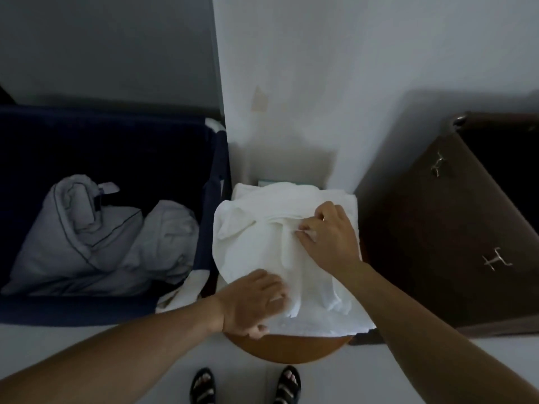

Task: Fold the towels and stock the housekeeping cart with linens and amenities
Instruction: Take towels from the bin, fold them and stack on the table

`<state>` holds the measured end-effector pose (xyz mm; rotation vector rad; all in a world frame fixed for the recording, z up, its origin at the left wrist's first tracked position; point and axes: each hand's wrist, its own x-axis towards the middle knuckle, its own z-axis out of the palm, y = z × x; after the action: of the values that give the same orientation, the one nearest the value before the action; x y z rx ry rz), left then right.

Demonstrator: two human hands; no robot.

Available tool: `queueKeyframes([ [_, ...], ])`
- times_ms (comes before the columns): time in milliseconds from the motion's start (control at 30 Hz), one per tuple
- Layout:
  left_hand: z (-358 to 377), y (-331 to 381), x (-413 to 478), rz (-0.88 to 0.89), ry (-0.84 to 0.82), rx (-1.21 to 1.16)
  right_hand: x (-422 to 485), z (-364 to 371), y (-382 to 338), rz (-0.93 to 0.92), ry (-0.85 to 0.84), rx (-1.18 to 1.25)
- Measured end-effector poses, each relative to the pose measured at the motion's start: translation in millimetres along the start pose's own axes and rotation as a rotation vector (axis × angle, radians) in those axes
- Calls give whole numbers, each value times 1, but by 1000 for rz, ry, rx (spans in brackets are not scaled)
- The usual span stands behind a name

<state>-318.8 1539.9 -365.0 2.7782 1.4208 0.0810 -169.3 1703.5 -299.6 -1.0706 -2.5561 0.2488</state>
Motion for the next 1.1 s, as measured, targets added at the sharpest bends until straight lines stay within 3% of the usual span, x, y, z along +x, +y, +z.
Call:
queueKeyframes([
  [67, 12, 5, 8, 7, -212, 185, -1, 0, 1, 37, -65, 33],
  [133, 17, 3, 17, -67, -326, 220, -2, -1, 5, 34, -98, 66],
  [267, -11, -16, 34, -94, -76, 213, -1, -13, 12, 56, -73, 90],
  [333, -27, -25, 39, -161, -25, -18, -2, -22, 16, 81, -7, 98],
  [433, -61, -34, 48, -512, 22, -540, -2, -39, 20, 100, 74, 76],
  [500, -87, -42, 55, -651, 256, -702, 0, -50, 19, 125, 93, 102],
  [600, -131, -47, 64, -687, 503, -820, 9, -69, 13, 128, 160, 121],
  [933, -204, -47, 91, -659, 582, -694, 41, -148, -20, 154, 118, 457],
  [1100, -216, -51, 98, -674, 406, -603, 37, -152, -25, 140, 156, 714],
])
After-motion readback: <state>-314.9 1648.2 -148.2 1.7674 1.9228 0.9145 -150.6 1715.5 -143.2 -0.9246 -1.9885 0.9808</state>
